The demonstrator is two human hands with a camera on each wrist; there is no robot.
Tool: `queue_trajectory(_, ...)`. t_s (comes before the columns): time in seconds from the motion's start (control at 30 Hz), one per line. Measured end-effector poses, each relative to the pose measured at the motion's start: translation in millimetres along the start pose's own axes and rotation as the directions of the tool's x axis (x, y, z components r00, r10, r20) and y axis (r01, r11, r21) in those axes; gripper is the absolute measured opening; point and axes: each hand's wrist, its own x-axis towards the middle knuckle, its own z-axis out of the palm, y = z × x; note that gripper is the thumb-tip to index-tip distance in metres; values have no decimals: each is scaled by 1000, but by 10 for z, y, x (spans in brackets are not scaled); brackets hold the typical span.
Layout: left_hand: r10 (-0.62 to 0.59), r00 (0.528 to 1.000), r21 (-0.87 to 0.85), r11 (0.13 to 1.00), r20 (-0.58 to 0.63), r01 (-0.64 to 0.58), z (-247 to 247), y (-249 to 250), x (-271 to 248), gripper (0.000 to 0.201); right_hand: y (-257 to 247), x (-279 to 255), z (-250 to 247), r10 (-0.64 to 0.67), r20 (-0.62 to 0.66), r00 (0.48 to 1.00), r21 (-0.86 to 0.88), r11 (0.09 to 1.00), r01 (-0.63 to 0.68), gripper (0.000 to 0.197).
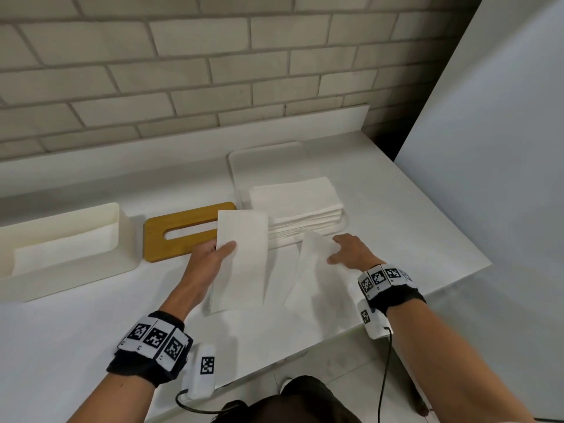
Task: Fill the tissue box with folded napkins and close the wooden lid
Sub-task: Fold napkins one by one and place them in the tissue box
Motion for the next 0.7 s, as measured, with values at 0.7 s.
queue_trajectory(0.7, -42, 960, -354, 924, 277, 142, 230, 239, -170, 44, -1554, -498, -577, -459, 41, 887, 255, 863, 435, 33)
